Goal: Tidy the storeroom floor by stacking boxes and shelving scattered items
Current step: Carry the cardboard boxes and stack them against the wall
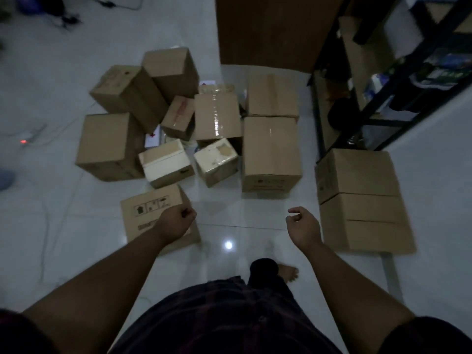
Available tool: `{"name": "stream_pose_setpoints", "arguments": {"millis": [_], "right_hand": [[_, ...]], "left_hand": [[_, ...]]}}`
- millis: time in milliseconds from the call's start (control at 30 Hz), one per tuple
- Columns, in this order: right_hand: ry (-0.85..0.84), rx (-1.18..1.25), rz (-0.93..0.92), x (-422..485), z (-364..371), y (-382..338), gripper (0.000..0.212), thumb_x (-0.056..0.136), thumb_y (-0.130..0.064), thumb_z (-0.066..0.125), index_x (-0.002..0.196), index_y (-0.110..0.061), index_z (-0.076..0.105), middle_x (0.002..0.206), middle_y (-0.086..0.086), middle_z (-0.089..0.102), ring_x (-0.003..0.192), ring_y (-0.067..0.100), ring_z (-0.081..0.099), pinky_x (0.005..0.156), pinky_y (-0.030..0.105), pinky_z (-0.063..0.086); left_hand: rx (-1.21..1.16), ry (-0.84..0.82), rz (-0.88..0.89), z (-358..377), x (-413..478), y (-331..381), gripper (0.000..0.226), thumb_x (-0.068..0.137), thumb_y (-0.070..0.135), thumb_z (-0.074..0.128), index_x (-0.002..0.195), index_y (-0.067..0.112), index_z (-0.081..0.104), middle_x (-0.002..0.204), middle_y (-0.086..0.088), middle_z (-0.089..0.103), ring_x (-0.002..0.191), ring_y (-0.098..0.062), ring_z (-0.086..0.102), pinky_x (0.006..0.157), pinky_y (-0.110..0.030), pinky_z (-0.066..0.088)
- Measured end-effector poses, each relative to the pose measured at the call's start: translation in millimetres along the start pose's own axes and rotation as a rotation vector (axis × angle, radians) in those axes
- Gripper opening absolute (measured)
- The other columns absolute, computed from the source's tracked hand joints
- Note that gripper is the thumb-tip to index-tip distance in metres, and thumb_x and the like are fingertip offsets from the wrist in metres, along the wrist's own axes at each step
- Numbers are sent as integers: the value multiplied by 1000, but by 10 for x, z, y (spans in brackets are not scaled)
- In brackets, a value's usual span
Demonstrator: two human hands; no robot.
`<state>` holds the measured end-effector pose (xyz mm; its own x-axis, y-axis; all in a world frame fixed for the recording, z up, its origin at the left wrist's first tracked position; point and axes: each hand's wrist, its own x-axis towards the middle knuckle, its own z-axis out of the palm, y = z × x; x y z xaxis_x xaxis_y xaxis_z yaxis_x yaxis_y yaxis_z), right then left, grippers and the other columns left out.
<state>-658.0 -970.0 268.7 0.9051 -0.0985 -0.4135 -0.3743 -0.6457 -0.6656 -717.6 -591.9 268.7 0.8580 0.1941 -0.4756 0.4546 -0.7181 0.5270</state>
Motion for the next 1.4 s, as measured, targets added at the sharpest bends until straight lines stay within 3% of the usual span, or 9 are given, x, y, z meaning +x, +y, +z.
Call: {"name": "stream_pose_setpoints", "arguments": {"millis": [167, 367, 500, 633, 767, 967, 1133, 1267, 1400], "right_hand": [[-65, 6, -59, -92, 527, -519, 18, 96, -19, 62, 113, -21, 66, 84, -1, 66, 72, 14, 63, 58, 23, 42], [-91, -31, -120, 25, 847, -987, 16, 94, -19, 62, 107, -27, 66, 83, -9, 64, 73, 2, 58, 59, 19, 41], [-97, -55, -101, 309, 1012, -1152, 19, 93, -20, 60, 110, -25, 67, 89, -7, 68, 74, 9, 61, 68, 24, 43], [-99, -47, -24, 534, 1141, -1312, 23, 94, -22, 56, 113, -22, 68, 93, 2, 71, 75, 18, 64, 64, 24, 44], [-128, -64, -27, 693, 1286, -1488, 25, 94, -21, 53, 114, -21, 68, 93, 4, 70, 79, 23, 64, 70, 27, 43], [-96, -9, 23, 675, 1628, -1723, 19, 94, -23, 62, 113, -25, 66, 83, -3, 66, 71, 10, 59, 65, 24, 41], [-35, 58, 125, 428, 2196, -1796, 17, 94, -23, 66, 111, -27, 64, 81, -5, 65, 71, 12, 62, 61, 23, 42], [26, 120, 221, 120, 2862, -1821, 19, 94, -24, 67, 113, -27, 65, 82, -5, 67, 73, 14, 65, 68, 26, 46], [19, 132, 281, -119, 3602, -1885, 20, 93, -25, 66, 112, -28, 65, 82, -7, 67, 81, 16, 66, 75, 29, 51]], "left_hand": [[-66, 77, -50, -346, -173, -568, 14, 97, 35, 63, 91, 25, 71, 89, 10, 72, 85, -9, 65, 73, -28, 47], [-108, 115, -122, -542, 28, -844, 14, 95, 37, 63, 87, 28, 69, 87, 9, 71, 79, -15, 67, 71, -29, 50], [-129, 116, -138, -599, 228, -880, 16, 96, 39, 62, 93, 25, 70, 86, 8, 70, 81, -15, 66, 69, -27, 46], [-117, 85, -163, -760, 351, -872, 16, 97, 39, 62, 93, 25, 70, 94, 7, 69, 88, -15, 64, 77, -30, 49], [-111, 98, -196, -974, 524, -967, 17, 97, 37, 63, 97, 22, 72, 96, 4, 70, 89, -17, 64, 78, -29, 45], [-73, 41, -210, -1228, 746, -1360, 17, 95, 36, 64, 94, 21, 72, 96, 5, 70, 92, -15, 64, 77, -28, 44], [0, -45, -155, -1567, 1080, -1954, 11, 92, 36, 67, 84, 29, 68, 93, 6, 69, 92, -16, 65, 75, -29, 46], [65, -120, -64, -1821, 1313, -2427, 11, 94, 36, 67, 96, 25, 69, 99, 2, 68, 95, -15, 62, 78, -29, 46], [31, -148, -99, -1983, 1444, -2914, 21, 93, 36, 69, 104, 18, 71, 103, -3, 68, 99, -20, 63, 81, -30, 45]]}}
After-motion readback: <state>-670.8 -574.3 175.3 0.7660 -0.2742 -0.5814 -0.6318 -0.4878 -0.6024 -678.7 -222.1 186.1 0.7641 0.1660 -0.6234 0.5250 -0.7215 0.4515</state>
